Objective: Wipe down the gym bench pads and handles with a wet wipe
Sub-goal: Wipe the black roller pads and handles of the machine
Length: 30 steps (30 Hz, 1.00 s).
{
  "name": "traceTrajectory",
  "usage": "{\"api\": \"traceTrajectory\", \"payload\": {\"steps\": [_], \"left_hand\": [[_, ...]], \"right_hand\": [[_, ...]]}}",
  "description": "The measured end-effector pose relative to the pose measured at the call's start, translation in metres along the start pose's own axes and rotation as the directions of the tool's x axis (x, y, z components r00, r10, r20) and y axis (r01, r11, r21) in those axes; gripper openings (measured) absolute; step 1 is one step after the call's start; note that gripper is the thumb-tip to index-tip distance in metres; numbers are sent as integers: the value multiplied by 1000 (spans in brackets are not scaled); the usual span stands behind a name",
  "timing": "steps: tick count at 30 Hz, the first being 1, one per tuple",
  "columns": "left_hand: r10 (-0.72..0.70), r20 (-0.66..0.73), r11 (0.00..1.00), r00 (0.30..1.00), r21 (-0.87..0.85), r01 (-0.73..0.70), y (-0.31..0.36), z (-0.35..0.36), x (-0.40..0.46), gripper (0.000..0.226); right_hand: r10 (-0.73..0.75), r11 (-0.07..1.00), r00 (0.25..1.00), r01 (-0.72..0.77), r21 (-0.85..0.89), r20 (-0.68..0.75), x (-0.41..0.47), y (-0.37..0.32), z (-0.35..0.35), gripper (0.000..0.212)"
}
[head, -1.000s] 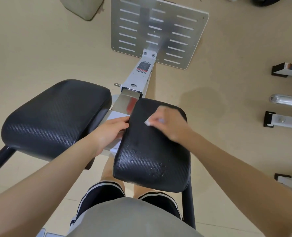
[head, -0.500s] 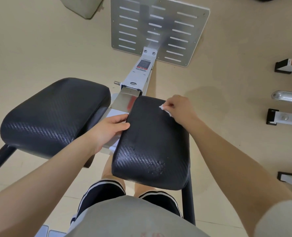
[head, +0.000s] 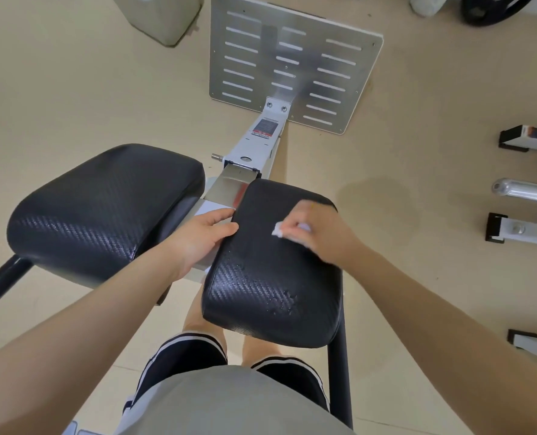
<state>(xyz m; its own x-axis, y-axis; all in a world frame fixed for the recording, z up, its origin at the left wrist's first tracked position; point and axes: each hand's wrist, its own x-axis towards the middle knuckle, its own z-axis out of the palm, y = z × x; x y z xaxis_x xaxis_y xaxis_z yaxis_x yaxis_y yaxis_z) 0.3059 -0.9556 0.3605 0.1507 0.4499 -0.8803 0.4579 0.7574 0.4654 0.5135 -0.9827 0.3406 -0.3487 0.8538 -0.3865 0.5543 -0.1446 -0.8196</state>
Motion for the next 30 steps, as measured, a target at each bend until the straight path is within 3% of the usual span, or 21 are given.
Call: {"api": "traceTrajectory", "payload": {"steps": [5, 8, 11, 15, 18, 21, 25, 28, 30], "left_hand": [[47, -92, 998, 995, 41, -44, -2, 3, -3, 60], [90, -110, 995, 990, 62, -84, 0, 11, -10, 48], [119, -107, 992, 987, 62, -113, 0, 19, -16, 37], [102, -101, 995, 990, 1, -102, -1, 19, -20, 41], [98, -65, 994, 993, -36, -100, -4, 18, -21, 31], [90, -41, 994, 995, -58, -92, -8, 16, -19, 37], [101, -33, 992, 994, -75, -103, -12, 14, -15, 33], [119, -6, 991, 993, -65, -119, -13, 11, -13, 25], [128, 3, 990, 992, -66, -128, -13, 9, -13, 22]], "right_hand": [[222, 975, 941, -214, 57, -254, 38, 42, 6, 8], [183, 983, 961, -176, 51, -208, 22, 26, 8, 8], [57, 998, 992, -52, 41, -113, -24, 0, 9, 24], [52, 998, 993, -48, 42, -106, -60, -8, 15, 18], [80, 992, 989, -67, 103, -125, -42, -3, 9, 27], [193, 981, 967, -196, -3, -165, -1, 23, -2, 14], [371, 913, 890, -402, -72, -265, 26, 57, -5, 20], [317, 948, 909, -313, 60, -269, 2, 41, -1, 12], [240, 969, 937, -215, 122, -252, -31, 17, 2, 25]]}}
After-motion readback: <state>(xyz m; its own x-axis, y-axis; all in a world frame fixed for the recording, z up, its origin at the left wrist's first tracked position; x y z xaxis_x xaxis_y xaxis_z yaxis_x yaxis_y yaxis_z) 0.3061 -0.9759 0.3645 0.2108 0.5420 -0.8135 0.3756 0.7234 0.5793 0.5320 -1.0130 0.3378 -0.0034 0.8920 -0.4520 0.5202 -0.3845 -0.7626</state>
